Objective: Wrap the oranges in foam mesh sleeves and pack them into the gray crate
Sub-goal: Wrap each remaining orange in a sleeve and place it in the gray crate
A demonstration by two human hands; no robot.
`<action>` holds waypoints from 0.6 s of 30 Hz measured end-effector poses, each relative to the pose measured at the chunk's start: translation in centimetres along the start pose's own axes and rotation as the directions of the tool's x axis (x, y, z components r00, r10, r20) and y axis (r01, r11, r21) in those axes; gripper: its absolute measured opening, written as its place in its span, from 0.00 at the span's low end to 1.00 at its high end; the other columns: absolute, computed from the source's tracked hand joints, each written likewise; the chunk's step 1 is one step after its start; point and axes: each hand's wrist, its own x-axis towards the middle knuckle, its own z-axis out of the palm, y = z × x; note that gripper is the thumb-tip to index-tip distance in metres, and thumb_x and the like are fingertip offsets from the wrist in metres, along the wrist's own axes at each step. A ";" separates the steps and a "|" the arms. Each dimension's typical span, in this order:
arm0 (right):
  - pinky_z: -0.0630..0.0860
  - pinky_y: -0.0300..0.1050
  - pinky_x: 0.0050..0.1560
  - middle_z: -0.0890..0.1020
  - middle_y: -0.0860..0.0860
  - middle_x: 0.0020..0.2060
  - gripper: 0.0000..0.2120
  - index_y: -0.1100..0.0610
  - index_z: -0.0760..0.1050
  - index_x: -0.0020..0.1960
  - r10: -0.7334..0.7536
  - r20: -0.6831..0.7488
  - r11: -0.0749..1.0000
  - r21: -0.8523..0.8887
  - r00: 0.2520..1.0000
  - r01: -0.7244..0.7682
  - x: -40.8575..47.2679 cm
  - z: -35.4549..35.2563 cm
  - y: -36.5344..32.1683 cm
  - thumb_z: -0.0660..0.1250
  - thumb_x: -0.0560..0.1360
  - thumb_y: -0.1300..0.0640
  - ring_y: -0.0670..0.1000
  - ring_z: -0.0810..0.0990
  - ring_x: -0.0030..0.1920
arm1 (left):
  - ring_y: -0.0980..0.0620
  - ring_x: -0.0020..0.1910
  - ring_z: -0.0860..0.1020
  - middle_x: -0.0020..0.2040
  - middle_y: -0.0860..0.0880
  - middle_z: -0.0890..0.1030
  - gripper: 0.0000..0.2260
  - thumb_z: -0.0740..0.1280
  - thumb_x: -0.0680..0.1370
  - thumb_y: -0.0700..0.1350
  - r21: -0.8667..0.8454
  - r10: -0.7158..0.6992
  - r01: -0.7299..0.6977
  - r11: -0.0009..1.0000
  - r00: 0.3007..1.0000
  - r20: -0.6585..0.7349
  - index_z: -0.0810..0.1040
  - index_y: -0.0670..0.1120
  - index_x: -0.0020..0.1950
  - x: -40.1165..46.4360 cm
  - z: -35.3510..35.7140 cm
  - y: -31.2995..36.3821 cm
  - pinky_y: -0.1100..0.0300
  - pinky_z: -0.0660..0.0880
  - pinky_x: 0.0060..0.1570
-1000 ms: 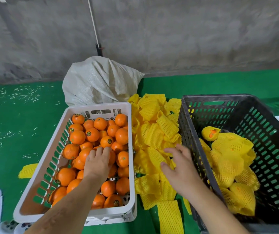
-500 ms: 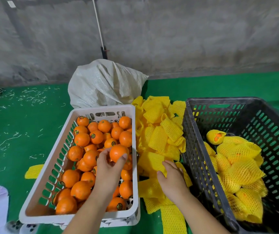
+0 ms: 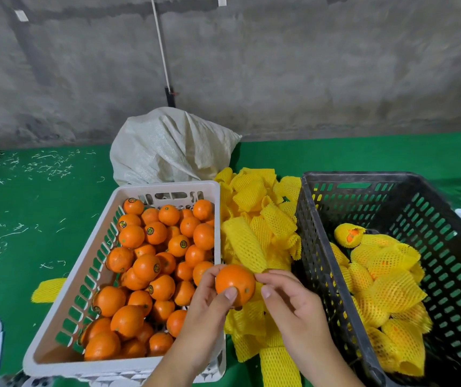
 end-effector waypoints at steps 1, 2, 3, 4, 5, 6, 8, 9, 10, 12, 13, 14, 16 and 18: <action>0.78 0.36 0.50 0.85 0.48 0.48 0.12 0.47 0.86 0.50 0.029 -0.008 0.999 0.037 1.000 -0.028 0.0 0.0 -0.1 0.69 0.79 0.63 0.48 0.82 0.50 | 0.46 0.58 0.81 0.60 0.45 0.83 0.30 0.83 0.64 0.65 -0.015 -0.013 0.014 1.000 1.000 0.022 0.82 0.55 0.62 0.0 0.0 -0.1 0.53 0.78 0.56; 0.78 0.38 0.48 0.85 0.50 0.45 0.11 0.46 0.85 0.49 0.045 -0.027 0.998 0.050 0.999 -0.043 0.1 0.1 -0.1 0.69 0.80 0.61 0.50 0.82 0.47 | 0.46 0.58 0.81 0.60 0.45 0.83 0.30 0.83 0.65 0.65 -0.021 -0.026 0.027 0.999 0.999 0.041 0.81 0.55 0.63 0.0 0.1 -0.1 0.53 0.79 0.57; 0.79 0.40 0.46 0.84 0.51 0.43 0.10 0.46 0.83 0.47 0.048 -0.040 0.998 0.049 0.998 -0.046 0.2 0.1 -0.1 0.69 0.80 0.60 0.50 0.82 0.45 | 0.46 0.58 0.81 0.60 0.45 0.83 0.31 0.83 0.65 0.65 -0.023 -0.038 0.039 0.999 0.998 0.053 0.81 0.55 0.64 0.0 0.1 0.0 0.53 0.78 0.56; 0.79 0.42 0.45 0.84 0.51 0.41 0.08 0.45 0.81 0.47 0.054 -0.046 0.997 0.062 0.997 -0.051 0.3 0.1 0.0 0.70 0.79 0.58 0.49 0.81 0.43 | 0.46 0.58 0.81 0.60 0.45 0.82 0.34 0.82 0.65 0.65 -0.021 -0.051 0.052 0.998 0.997 0.058 0.80 0.53 0.65 -0.1 0.1 0.1 0.53 0.78 0.56; 0.78 0.43 0.43 0.83 0.51 0.40 0.07 0.43 0.77 0.47 0.070 -0.041 0.994 0.087 0.997 -0.066 0.4 0.1 0.2 0.70 0.77 0.56 0.48 0.80 0.41 | 0.46 0.57 0.81 0.59 0.45 0.82 0.37 0.82 0.64 0.66 -0.015 -0.065 0.066 0.998 0.996 0.058 0.78 0.51 0.67 -0.1 0.1 0.1 0.53 0.77 0.54; 0.77 0.44 0.42 0.83 0.52 0.39 0.09 0.42 0.75 0.51 0.093 -0.028 0.990 0.108 0.995 -0.090 0.5 0.2 0.4 0.70 0.75 0.55 0.48 0.79 0.40 | 0.46 0.55 0.81 0.58 0.45 0.82 0.40 0.82 0.63 0.67 -0.007 -0.080 0.080 0.997 0.995 0.056 0.77 0.49 0.68 -0.2 0.1 0.2 0.54 0.75 0.51; 0.77 0.47 0.45 0.83 0.53 0.40 0.16 0.37 0.71 0.58 0.122 -0.004 0.988 0.100 0.993 -0.121 0.6 0.1 0.9 0.69 0.76 0.55 0.52 0.80 0.40 | 0.47 0.53 0.79 0.57 0.45 0.81 0.42 0.82 0.62 0.68 0.011 -0.096 0.096 0.995 0.994 0.055 0.76 0.47 0.68 -0.5 0.1 0.2 0.54 0.72 0.49; 0.78 0.49 0.47 0.84 0.53 0.40 0.18 0.35 0.70 0.60 0.127 0.002 0.989 0.076 0.992 -0.127 0.6 0.0 1.2 0.69 0.79 0.57 0.54 0.81 0.42 | 0.45 0.54 0.78 0.58 0.43 0.80 0.41 0.82 0.62 0.69 0.014 -0.101 0.100 0.995 0.993 0.061 0.77 0.48 0.67 -0.6 0.0 0.2 0.50 0.71 0.52; 0.78 0.48 0.48 0.84 0.54 0.39 0.19 0.33 0.71 0.60 0.135 0.007 0.989 0.063 0.991 -0.135 0.6 0.0 1.4 0.68 0.81 0.58 0.54 0.82 0.42 | 0.43 0.56 0.77 0.59 0.42 0.80 0.39 0.81 0.63 0.69 0.016 -0.107 0.106 0.994 0.992 0.068 0.78 0.49 0.66 -0.7 -0.1 0.2 0.47 0.69 0.55; 0.77 0.46 0.42 0.81 0.53 0.35 0.15 0.34 0.75 0.57 0.128 0.014 0.991 0.034 0.992 -0.128 0.4 0.0 1.5 0.68 0.81 0.56 0.51 0.79 0.37 | 0.42 0.57 0.77 0.60 0.41 0.80 0.38 0.81 0.63 0.69 0.014 -0.114 0.113 0.993 0.990 0.077 0.80 0.49 0.65 -0.8 -0.1 0.3 0.45 0.69 0.57; 0.74 0.48 0.38 0.78 0.53 0.33 0.09 0.38 0.77 0.53 0.115 0.008 0.993 -0.003 0.993 -0.115 0.3 0.0 1.4 0.69 0.80 0.53 0.50 0.76 0.35 | 0.44 0.55 0.77 0.58 0.43 0.81 0.38 0.80 0.63 0.70 0.021 -0.112 0.111 0.994 0.990 0.081 0.81 0.50 0.66 -0.9 0.0 0.4 0.47 0.70 0.55; 0.71 0.50 0.37 0.75 0.55 0.34 0.01 0.45 0.78 0.49 0.103 0.003 0.994 -0.043 0.995 -0.102 0.2 0.1 1.4 0.69 0.79 0.50 0.49 0.72 0.34 | 0.47 0.51 0.78 0.56 0.47 0.81 0.38 0.79 0.63 0.71 0.033 -0.107 0.105 0.994 0.991 0.085 0.81 0.52 0.67 -0.9 0.0 0.6 0.50 0.70 0.51; 0.70 0.46 0.39 0.71 0.52 0.42 0.07 0.48 0.78 0.42 0.049 -0.063 0.981 -0.183 0.997 -0.059 0.2 0.2 1.8 0.72 0.77 0.50 0.48 0.72 0.39 | 0.51 0.46 0.78 0.52 0.52 0.82 0.38 0.77 0.64 0.73 0.049 -0.094 0.089 0.995 0.990 0.104 0.81 0.55 0.69 -1.0 0.1 1.0 0.57 0.71 0.46; 0.75 0.42 0.49 0.68 0.46 0.55 0.06 0.45 0.80 0.43 0.047 -0.128 0.963 -0.256 0.991 -0.078 0.2 0.5 1.6 0.75 0.75 0.52 0.48 0.74 0.54 | 0.53 0.43 0.77 0.50 0.53 0.81 0.37 0.77 0.65 0.72 0.035 -0.087 0.084 0.996 0.990 0.115 0.81 0.54 0.69 -1.0 0.0 1.1 0.60 0.70 0.41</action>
